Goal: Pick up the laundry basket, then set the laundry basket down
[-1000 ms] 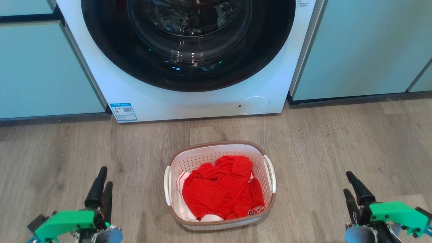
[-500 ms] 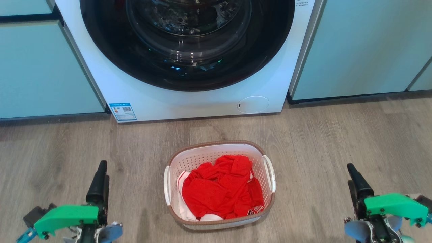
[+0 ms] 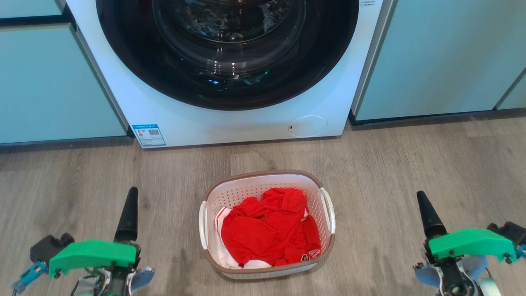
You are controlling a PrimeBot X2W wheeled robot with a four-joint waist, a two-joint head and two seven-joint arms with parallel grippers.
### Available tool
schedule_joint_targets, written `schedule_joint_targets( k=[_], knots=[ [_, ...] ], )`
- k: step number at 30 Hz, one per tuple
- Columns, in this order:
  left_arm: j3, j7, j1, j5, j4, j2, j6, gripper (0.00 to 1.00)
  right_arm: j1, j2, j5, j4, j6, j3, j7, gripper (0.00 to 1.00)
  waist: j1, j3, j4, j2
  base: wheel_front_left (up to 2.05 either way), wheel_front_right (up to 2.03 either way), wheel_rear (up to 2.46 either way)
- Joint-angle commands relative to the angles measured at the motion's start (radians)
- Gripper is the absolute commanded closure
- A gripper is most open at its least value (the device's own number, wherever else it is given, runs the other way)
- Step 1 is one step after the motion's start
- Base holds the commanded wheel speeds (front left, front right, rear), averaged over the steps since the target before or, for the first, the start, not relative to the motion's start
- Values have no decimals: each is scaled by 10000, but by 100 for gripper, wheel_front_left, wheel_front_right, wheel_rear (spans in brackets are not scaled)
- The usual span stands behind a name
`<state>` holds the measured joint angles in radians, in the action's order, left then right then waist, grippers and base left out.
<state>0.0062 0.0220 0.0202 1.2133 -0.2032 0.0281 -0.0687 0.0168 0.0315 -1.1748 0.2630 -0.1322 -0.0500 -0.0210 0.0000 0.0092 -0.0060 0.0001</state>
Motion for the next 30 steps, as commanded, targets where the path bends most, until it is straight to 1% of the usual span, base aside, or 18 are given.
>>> schedule_joint_targets(
  k=[1,2,3,4,5,15,30],
  knots=[
    [1,149,-392,-556,502,127,103,0,543,97,534,-461,6,186,-167,0,0,4,-1,-1,0,0,0],
    [-33,179,-391,-785,535,128,138,0,544,98,704,-490,6,219,-196,0,0,5,-2,-1,0,0,0],
    [-33,179,-391,-785,535,128,138,0,544,98,704,-490,6,219,-196,0,0,5,-2,-1,0,0,0],
    [-95,237,-391,-1195,596,131,219,0,547,101,1029,-550,6,284,-255,0,0,9,-5,-1,0,0,0],
    [-95,237,-391,-1195,596,131,219,0,547,101,1029,-550,6,284,-255,0,0,9,-5,-1,0,0,0],
    [-342,531,-346,-3196,807,143,549,0,568,112,2583,-753,7,582,-548,0,0,26,-24,-1,0,0,0],
    [-540,971,-113,-5615,987,161,811,0,495,130,4739,-1032,9,1043,-986,0,0,34,-52,-1,0,0,0]
  ],
)
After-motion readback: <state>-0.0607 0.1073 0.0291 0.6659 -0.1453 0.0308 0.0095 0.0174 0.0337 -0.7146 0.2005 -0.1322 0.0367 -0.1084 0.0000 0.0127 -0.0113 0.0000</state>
